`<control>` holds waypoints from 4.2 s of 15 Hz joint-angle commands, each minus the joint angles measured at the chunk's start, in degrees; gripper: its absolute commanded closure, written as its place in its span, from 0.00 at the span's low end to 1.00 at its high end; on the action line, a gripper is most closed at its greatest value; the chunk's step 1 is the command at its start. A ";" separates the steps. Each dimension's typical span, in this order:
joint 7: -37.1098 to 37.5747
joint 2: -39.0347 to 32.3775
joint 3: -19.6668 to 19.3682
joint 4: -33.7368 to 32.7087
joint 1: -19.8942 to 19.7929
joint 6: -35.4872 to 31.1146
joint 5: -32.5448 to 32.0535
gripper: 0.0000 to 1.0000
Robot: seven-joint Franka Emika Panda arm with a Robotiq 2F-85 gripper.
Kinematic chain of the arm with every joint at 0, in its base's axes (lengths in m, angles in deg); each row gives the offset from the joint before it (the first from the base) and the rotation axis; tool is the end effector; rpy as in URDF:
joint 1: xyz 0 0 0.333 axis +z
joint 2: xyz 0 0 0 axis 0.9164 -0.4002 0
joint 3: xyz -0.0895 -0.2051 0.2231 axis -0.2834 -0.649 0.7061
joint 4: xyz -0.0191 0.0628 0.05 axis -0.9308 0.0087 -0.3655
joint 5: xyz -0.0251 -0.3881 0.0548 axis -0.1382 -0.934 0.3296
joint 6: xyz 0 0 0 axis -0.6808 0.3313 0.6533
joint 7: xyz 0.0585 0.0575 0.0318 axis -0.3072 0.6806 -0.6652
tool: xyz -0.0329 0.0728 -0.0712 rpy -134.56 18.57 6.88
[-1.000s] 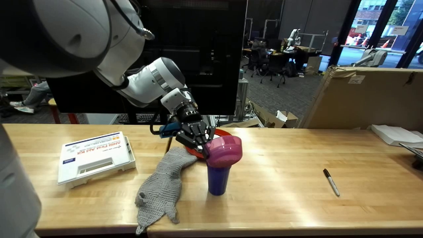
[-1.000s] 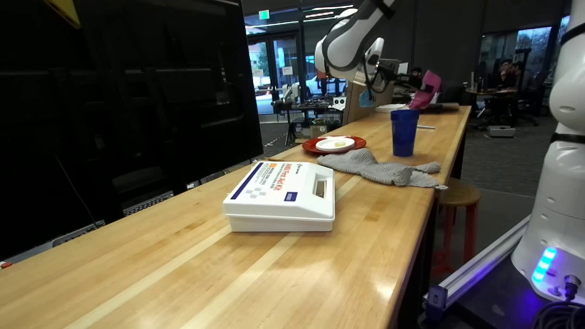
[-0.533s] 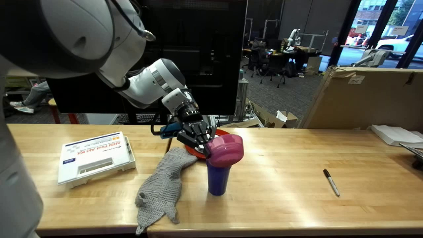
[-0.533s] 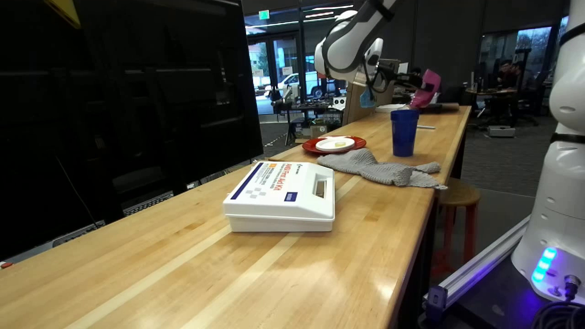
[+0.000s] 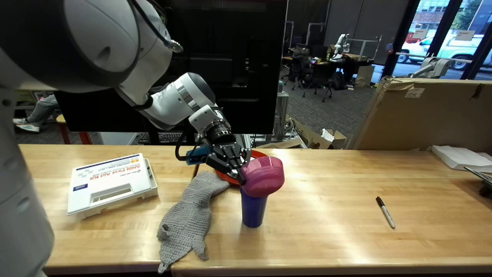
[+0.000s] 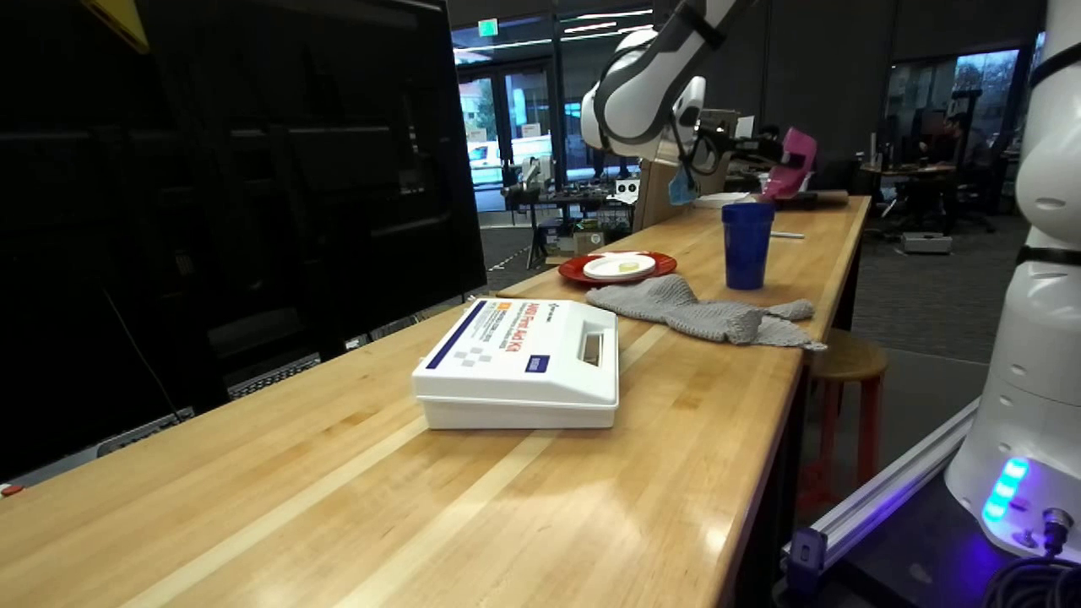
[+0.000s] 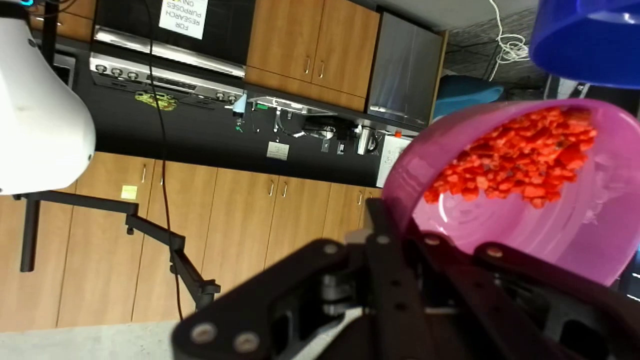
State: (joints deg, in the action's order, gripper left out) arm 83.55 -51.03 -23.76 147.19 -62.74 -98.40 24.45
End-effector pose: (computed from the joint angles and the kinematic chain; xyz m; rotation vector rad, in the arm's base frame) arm 0.4541 -0.0054 0.3888 0.9036 -1.6685 0.4981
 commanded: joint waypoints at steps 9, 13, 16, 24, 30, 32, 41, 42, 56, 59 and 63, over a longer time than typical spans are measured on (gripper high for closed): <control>-1.90 -1.53 -0.66 -1.13 1.81 4.66 -3.73 0.99; -2.55 -2.42 -0.46 -1.20 2.23 5.74 -4.84 0.99; -3.19 -3.24 -0.35 -1.28 2.72 6.27 -5.46 0.99; -5.03 -5.08 -0.30 -2.02 3.76 7.25 -7.23 0.99; -6.08 -5.63 -0.30 -2.78 4.01 7.55 -7.54 0.99; -6.23 -5.61 -0.29 -2.74 4.03 7.54 -7.42 0.99; -8.43 -6.56 -0.13 -2.43 4.33 8.59 -9.03 0.99; -8.60 -6.70 -0.12 -2.45 4.39 8.66 -9.13 0.99; -11.54 -7.80 0.03 -2.12 5.24 10.19 -11.90 0.99; -11.81 -7.83 0.04 -1.92 5.26 10.51 -11.93 0.99; -13.18 -7.81 0.12 -1.67 5.17 10.79 -11.70 0.99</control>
State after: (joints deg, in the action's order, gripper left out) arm 72.48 -59.17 -23.72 145.39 -58.02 -89.08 13.85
